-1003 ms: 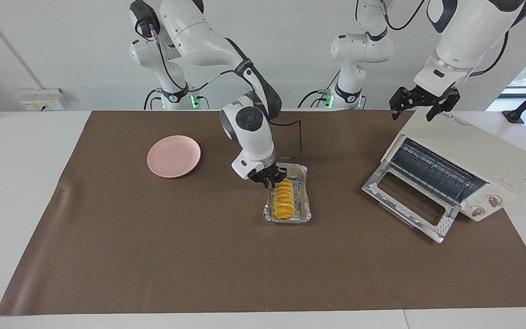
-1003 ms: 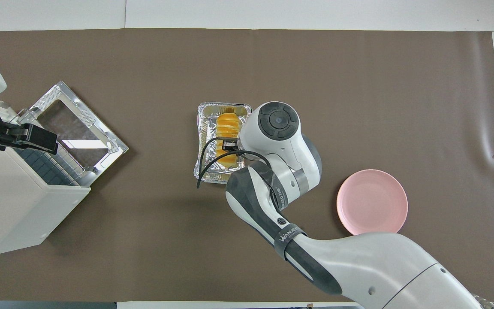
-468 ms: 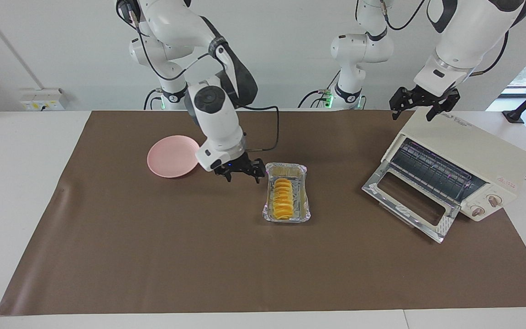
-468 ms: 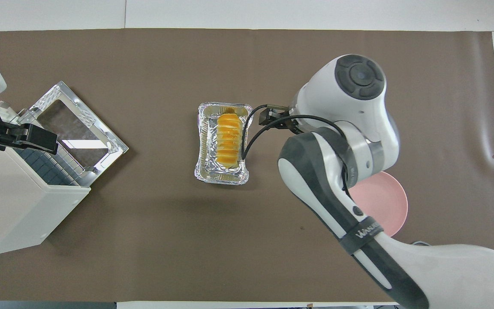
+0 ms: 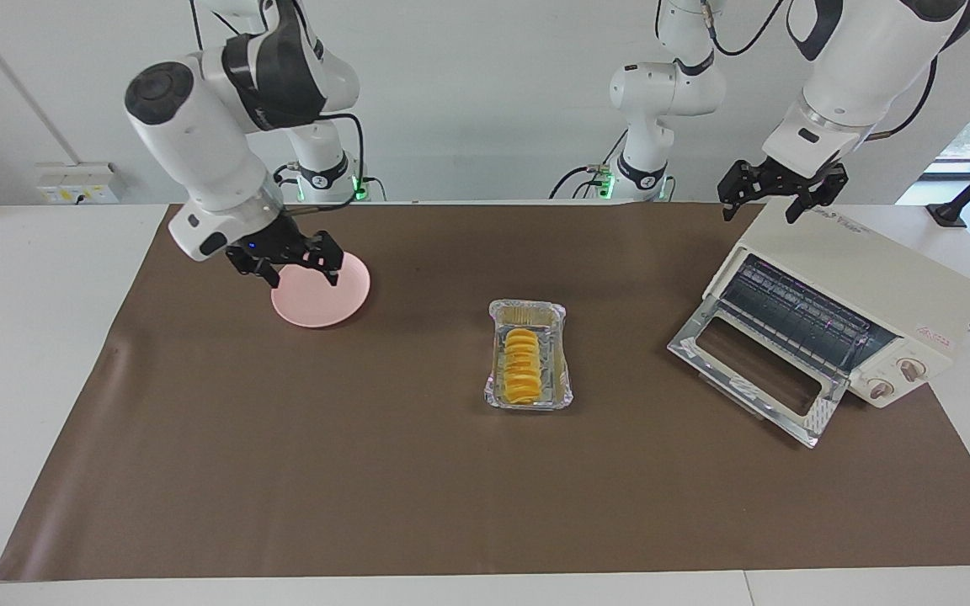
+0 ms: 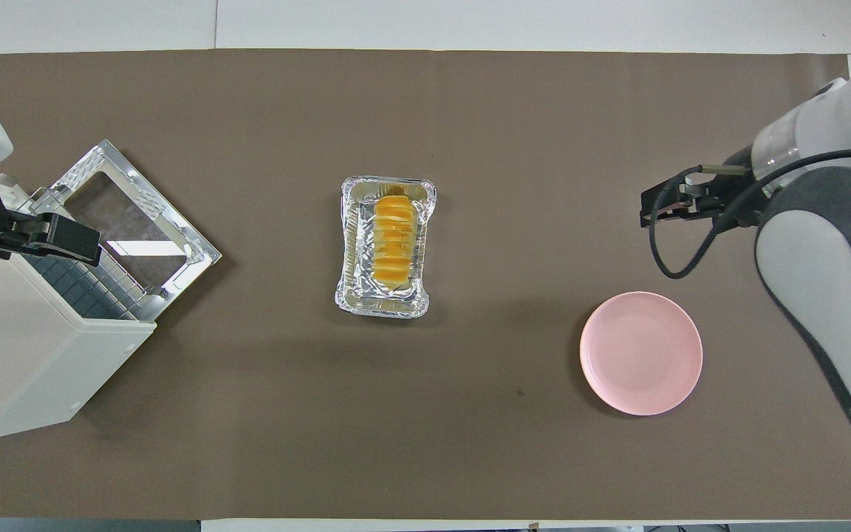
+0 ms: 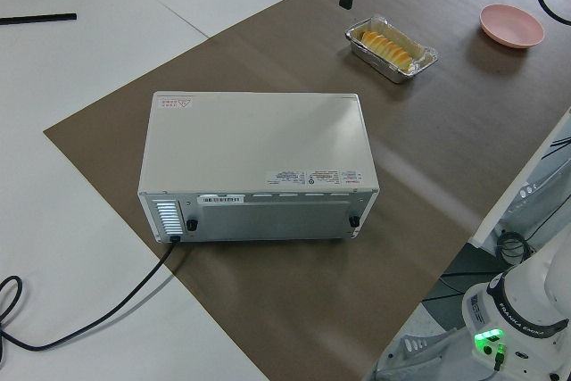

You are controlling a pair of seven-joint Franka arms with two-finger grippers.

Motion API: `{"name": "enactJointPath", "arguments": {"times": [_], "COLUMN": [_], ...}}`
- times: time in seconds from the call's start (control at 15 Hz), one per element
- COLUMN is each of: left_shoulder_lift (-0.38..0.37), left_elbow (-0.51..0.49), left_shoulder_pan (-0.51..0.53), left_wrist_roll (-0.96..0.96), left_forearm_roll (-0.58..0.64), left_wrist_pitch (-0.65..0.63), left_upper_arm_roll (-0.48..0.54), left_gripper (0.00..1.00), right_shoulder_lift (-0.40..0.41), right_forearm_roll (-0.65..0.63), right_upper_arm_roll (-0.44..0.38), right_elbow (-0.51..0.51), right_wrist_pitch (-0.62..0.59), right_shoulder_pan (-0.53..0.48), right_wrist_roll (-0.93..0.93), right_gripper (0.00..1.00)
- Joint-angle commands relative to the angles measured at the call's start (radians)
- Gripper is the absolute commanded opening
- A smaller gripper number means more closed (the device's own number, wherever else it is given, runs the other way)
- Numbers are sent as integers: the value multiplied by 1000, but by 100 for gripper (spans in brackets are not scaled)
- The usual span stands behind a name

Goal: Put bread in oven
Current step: 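Release the foil tray and withdraw the right gripper to rest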

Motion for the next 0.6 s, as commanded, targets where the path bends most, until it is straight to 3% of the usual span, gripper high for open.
{"name": "enactJointPath", "arguments": {"times": [0.0, 0.13, 0.2, 0.4, 0.47, 0.53], "left_shoulder_lift": [-10, 10, 66, 287, 417, 497], "left_elbow": [-11, 13, 48, 302, 446, 522], "left_shoulder_pan": [0, -49, -72, -175, -215, -267], "left_wrist_roll": [1, -18, -47, -187, -244, -314], "left_forearm_roll": [-16, -39, -59, -73, -79, -82], "left_wrist_pitch": [57, 59, 56, -8, -41, -42], "left_upper_arm_roll": [-15, -13, -13, -7, -4, 2], "left_gripper": [100, 100, 100, 100, 100, 100], "right_shoulder_lift": [-65, -76, -80, -90, -93, -91], "right_forearm_roll": [-68, -151, -154, -152, -154, -154], "right_upper_arm_roll": [12, 0, -8, -27, -28, -28], "right_elbow": [-19, -6, 3, -2, -5, -5], "right_wrist_pitch": [-40, -71, -101, -136, -136, -131], "right_shoulder_pan": [-56, -60, -63, -60, -60, -62], "right_wrist_roll": [-62, -90, -96, -96, -95, -96], "right_gripper": [100, 100, 100, 100, 100, 100]}}
